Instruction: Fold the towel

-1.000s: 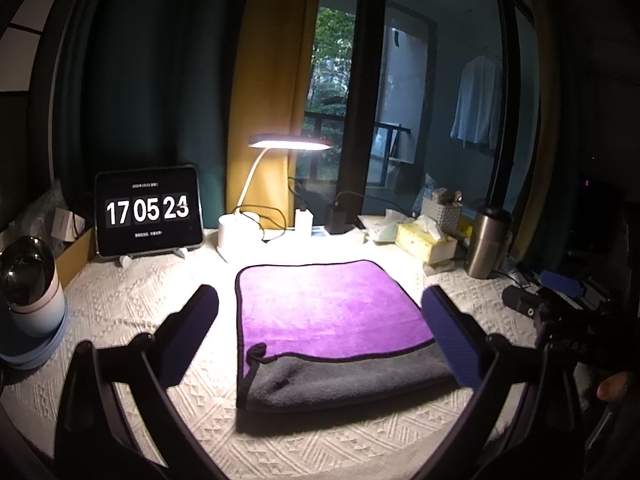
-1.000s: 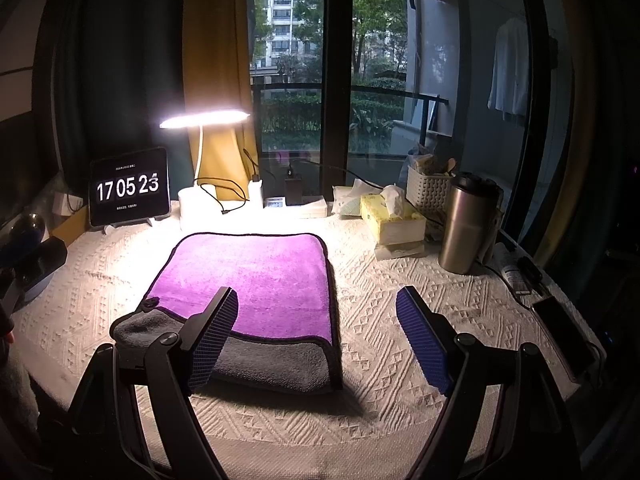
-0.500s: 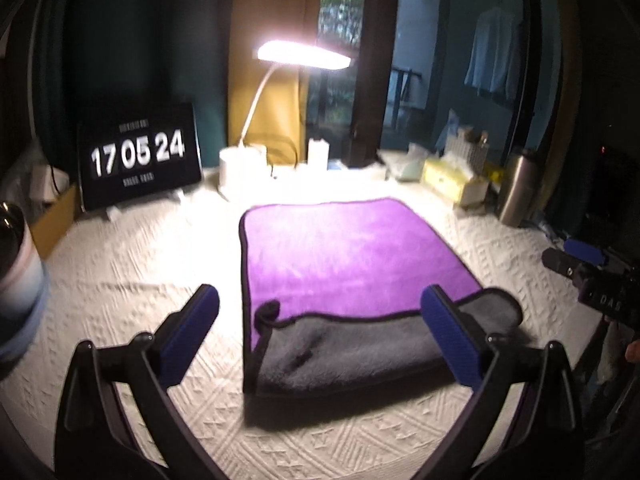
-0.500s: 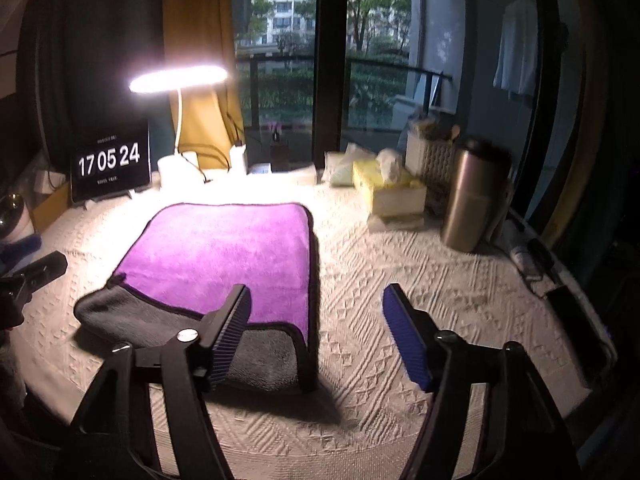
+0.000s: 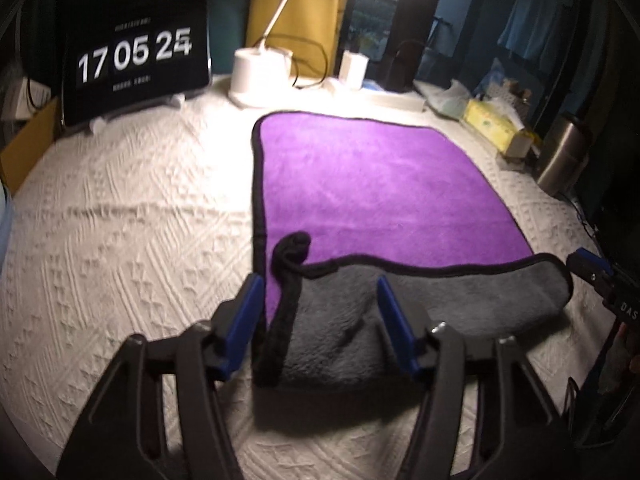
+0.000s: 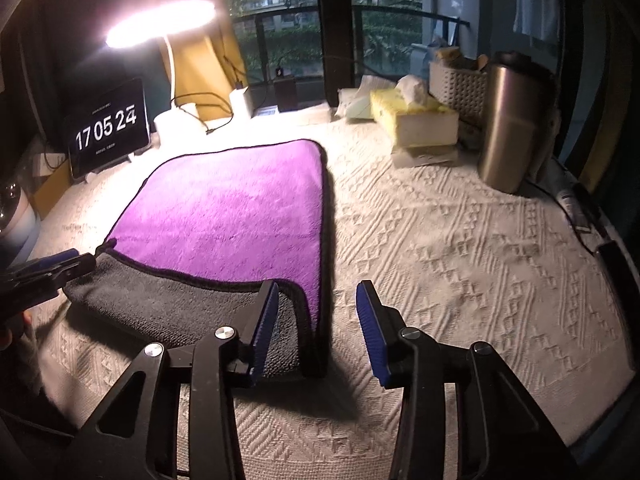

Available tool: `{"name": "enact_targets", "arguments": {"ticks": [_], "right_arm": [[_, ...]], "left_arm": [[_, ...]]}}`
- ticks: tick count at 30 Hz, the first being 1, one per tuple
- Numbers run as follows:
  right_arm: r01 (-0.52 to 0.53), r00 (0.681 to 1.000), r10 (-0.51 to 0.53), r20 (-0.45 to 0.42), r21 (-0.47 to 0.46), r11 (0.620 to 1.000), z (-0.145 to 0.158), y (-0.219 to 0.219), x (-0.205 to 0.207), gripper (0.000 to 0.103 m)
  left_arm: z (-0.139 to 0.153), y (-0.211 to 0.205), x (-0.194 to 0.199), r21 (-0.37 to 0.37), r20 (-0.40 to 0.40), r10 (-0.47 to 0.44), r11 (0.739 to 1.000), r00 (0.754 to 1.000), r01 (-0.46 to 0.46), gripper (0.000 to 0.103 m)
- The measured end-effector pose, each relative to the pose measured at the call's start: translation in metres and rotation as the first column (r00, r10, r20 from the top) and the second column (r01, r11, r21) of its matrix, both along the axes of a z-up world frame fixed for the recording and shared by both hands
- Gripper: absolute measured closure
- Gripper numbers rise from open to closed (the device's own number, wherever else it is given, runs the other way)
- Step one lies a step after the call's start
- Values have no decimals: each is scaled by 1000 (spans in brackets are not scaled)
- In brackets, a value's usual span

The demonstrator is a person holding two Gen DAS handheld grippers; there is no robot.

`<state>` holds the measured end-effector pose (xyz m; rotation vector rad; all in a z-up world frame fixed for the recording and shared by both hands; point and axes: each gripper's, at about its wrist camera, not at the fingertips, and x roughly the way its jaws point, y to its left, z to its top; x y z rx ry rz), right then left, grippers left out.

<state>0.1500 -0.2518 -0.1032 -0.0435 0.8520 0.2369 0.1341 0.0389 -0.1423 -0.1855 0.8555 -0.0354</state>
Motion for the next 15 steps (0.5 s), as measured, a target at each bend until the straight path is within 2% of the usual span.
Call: {"name": "enact_targets", "arguments": {"ticks": [9,11,12,14,15], "right_arm": [[-32,998,33,-59,14,999,-13,6,6,66],[-48,997,48,-65,6,999,-15,9,6,73],[-51,996,51,-68,2,999,-17,11,5,80],[-56,996,55,-70,-10,998,-20,13,5,86],[-58,996,57,-68,-16,998,-20,14,5,93]], "left_arm": [[-11,-4,1,36,-42,-9,999,999,10,65],[-11,-5,2,46,-41,-10,999,999,12,73],[-12,-6,1,45,-38,-12,999,999,14,75],[-12,-6,1,40,-33,-19,999,999,20,83],[-11,-7,0,40,-30,-24,999,999,25,85]]}}
